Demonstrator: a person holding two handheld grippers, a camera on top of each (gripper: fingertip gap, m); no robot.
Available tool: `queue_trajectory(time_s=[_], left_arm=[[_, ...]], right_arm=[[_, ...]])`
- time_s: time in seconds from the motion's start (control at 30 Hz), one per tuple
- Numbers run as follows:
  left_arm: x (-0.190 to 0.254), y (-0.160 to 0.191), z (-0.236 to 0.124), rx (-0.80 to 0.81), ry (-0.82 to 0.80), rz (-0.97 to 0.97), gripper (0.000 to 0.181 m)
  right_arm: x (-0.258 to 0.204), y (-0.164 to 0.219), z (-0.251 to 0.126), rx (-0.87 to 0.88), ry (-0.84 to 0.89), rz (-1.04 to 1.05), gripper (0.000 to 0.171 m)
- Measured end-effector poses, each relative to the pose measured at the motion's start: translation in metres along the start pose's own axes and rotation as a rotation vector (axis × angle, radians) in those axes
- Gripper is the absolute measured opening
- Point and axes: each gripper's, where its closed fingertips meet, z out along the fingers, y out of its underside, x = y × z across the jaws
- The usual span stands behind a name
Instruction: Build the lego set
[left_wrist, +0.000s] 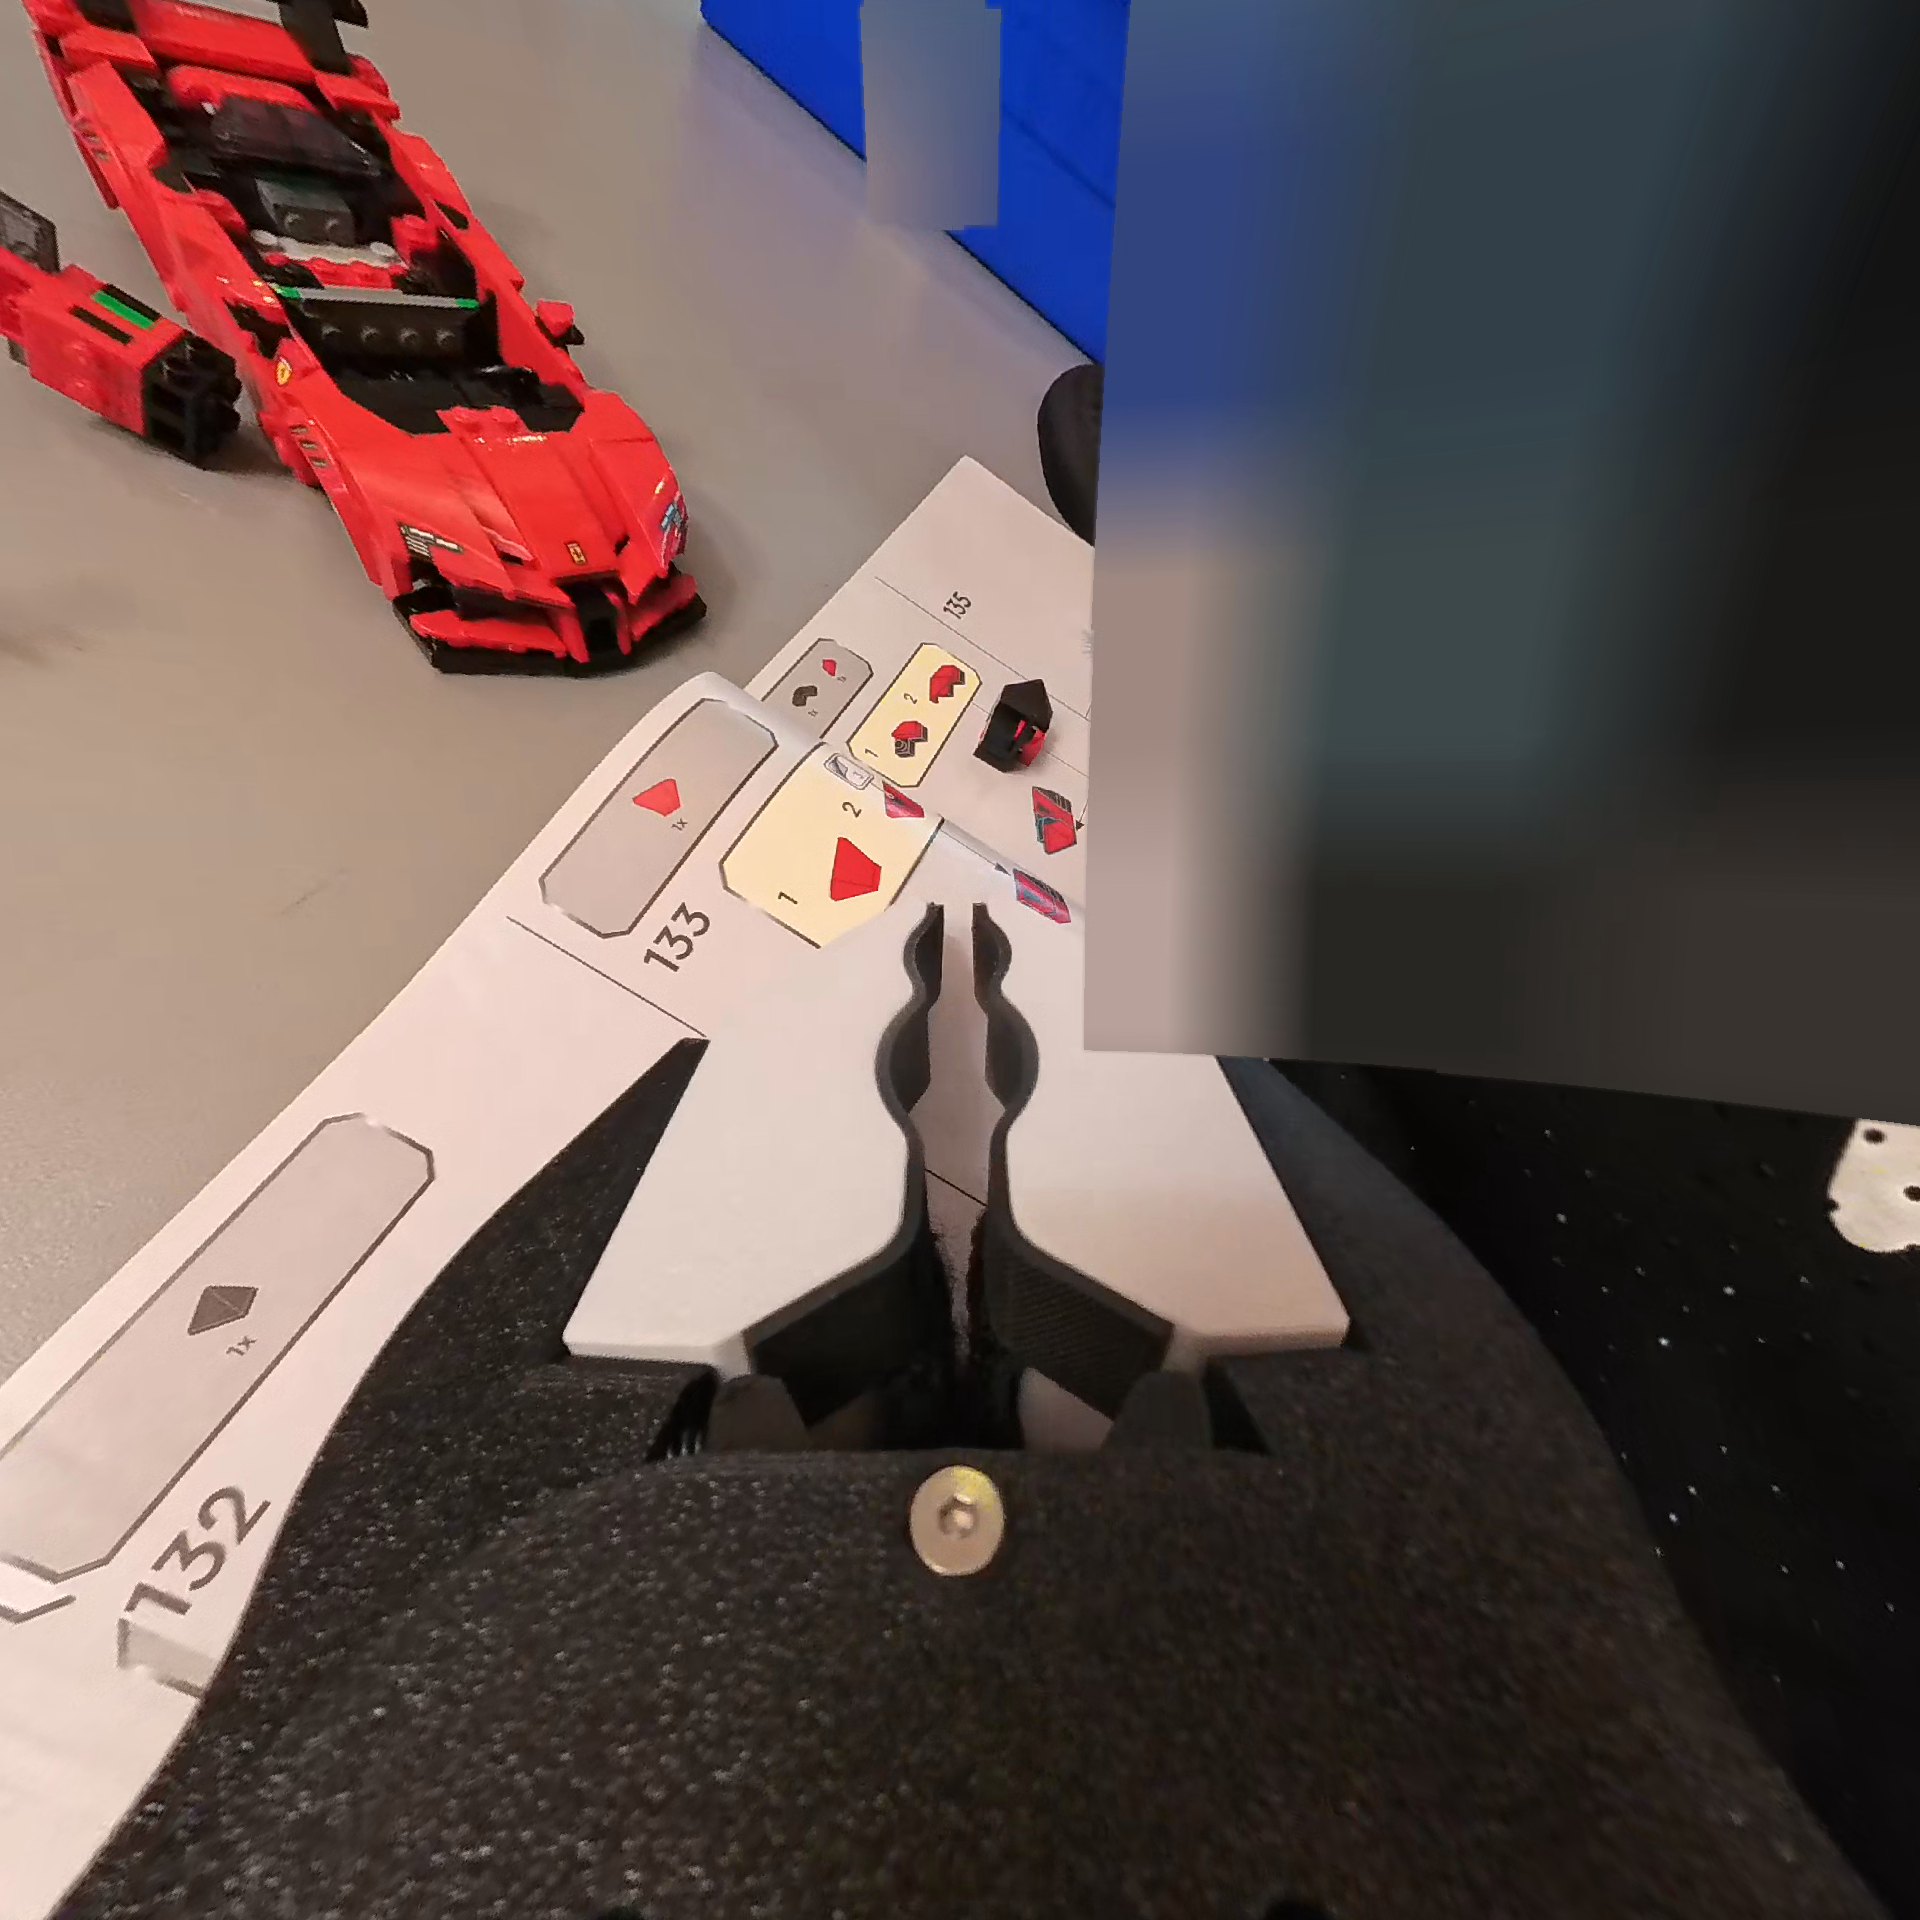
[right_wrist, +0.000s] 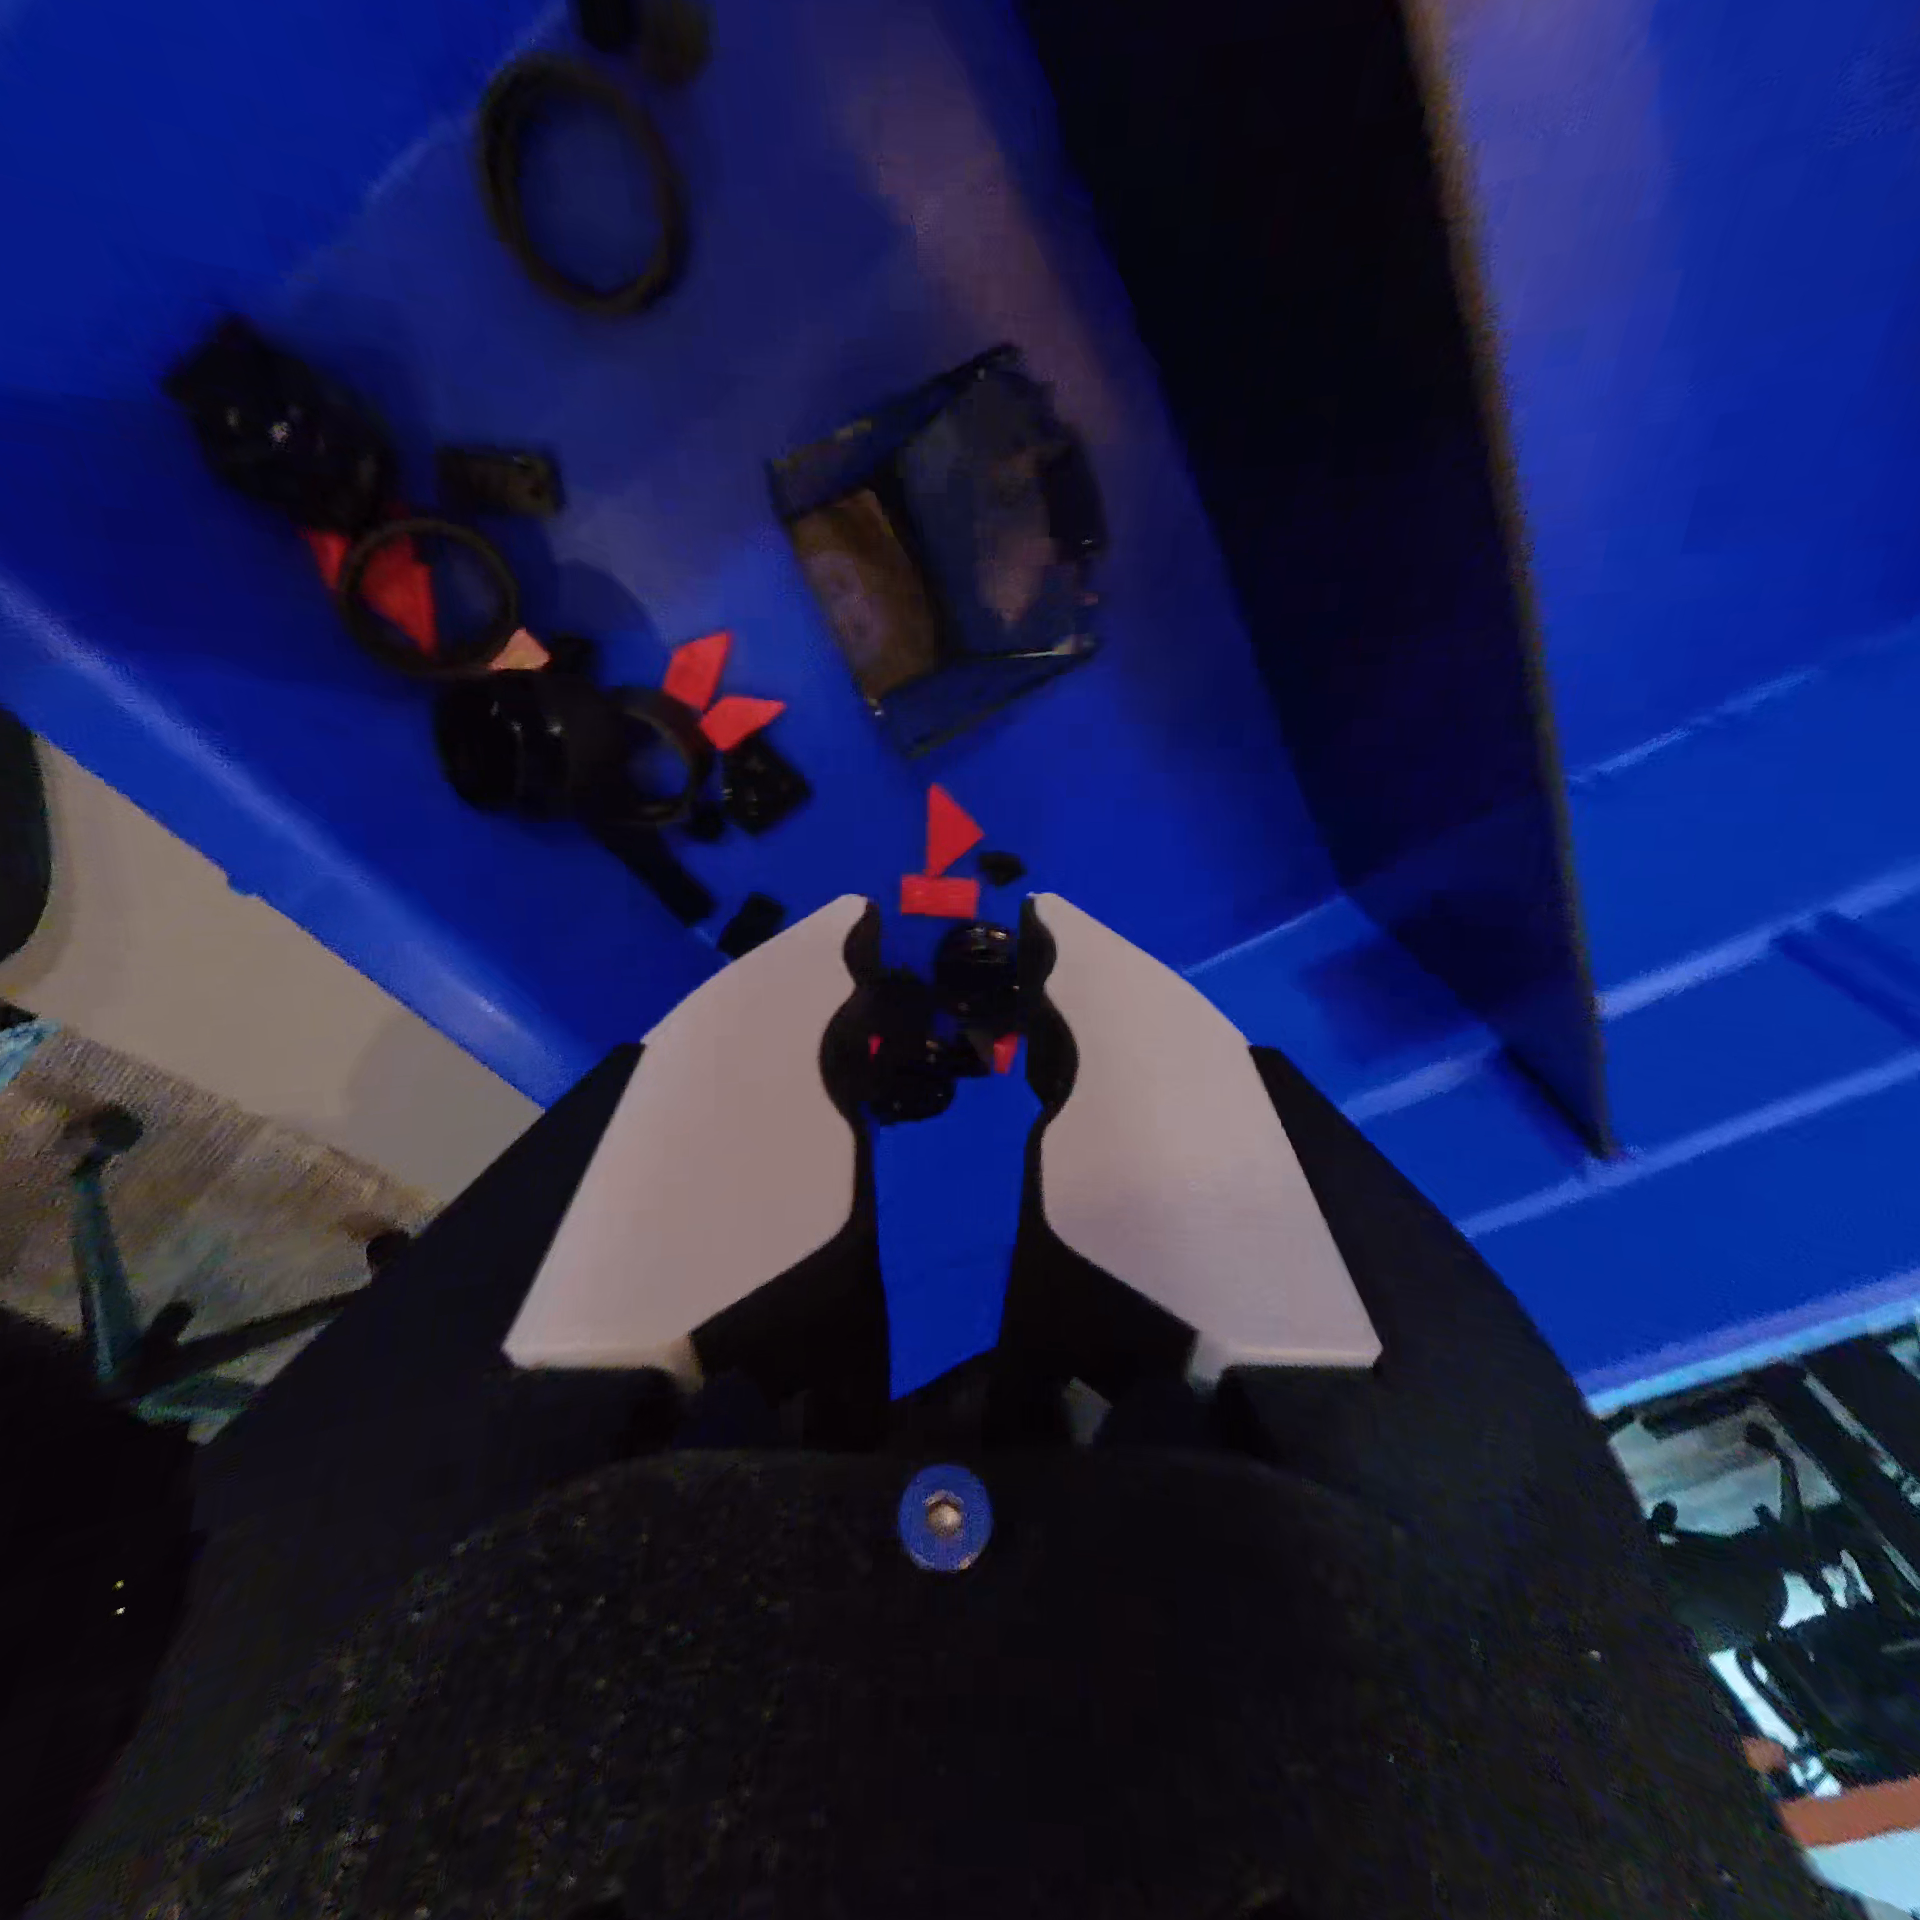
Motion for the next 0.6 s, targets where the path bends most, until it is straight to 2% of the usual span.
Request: queue_trajectory(time_s=[0.03, 0.13, 0.23, 0.3, 0.4, 0.53, 0.6], left_arm=[[0.0, 0.0, 0.0, 0.001, 0.002, -0.004, 0.005], [0.0, -0.001, -0.001, 0.005, 0.012, -0.014, 0.005], [-0.001, -0.001, -0.001, 0.011, 0.017, -0.034, 0.005], [-0.002, -0.001, -0.001, 0.009, 0.017, -0.05, 0.005], [-0.005, 0.0, 0.0, -0.005, 0.013, -0.072, 0.005], [-0.007, 0.003, 0.003, -0.037, 0.002, -0.088, 0.005], [-0.009, 0.003, 0.004, -0.041, -0.006, -0.096, 0.005]], right_arm=[[-0.003, 0.001, 0.004, -0.006, -0.013, -0.016, 0.027], [-0.016, -0.002, 0.007, 0.012, -0.077, -0.046, 0.026], [-0.035, -0.028, -0.012, 0.236, -0.19, -0.077, 0.009], [-0.058, -0.042, -0.023, 0.36, -0.345, -0.125, 0.001], [-0.079, -0.039, -0.011, 0.324, -0.452, -0.187, 0.0], [-0.075, -0.039, 0.008, 0.254, -0.461, -0.155, 0.001], [-0.034, -0.03, 0.02, 0.175, -0.201, -0.111, 0.0]])
